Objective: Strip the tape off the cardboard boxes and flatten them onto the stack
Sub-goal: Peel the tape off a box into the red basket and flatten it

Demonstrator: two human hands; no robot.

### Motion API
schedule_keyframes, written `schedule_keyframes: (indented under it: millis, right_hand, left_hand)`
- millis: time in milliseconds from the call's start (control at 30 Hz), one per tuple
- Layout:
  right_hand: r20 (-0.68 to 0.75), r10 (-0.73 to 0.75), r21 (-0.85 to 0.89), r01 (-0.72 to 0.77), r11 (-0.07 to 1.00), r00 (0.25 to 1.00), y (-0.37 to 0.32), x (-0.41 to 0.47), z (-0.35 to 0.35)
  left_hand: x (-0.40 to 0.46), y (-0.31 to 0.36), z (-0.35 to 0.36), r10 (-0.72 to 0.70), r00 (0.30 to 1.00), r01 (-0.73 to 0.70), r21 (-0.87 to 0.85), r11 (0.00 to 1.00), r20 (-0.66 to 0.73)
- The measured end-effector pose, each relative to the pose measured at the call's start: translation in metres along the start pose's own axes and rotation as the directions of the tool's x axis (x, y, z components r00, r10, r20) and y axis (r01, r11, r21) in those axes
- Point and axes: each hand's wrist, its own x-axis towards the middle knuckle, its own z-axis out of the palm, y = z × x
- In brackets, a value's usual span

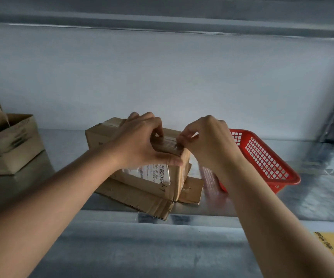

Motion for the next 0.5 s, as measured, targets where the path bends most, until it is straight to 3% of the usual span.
schedule_keyframes:
  millis: [367,500]
  right_hand:
    - [0.224,-0.025,-0.044,0.036,0.998,0.974,-0.004,0.011,-0.015]
    - [0.212,-0.051,-0.109,0.076,0.991,0.976,-0.005,0.015,-0.015]
  left_hand:
    - [0.002,0.004,-0.001,-0.049,0.997,0.052,-0.055,0.997,0.054]
    - [0.004,0.005,-0.001,-0.054,0.996,0.056,-0.029,0.998,0.069]
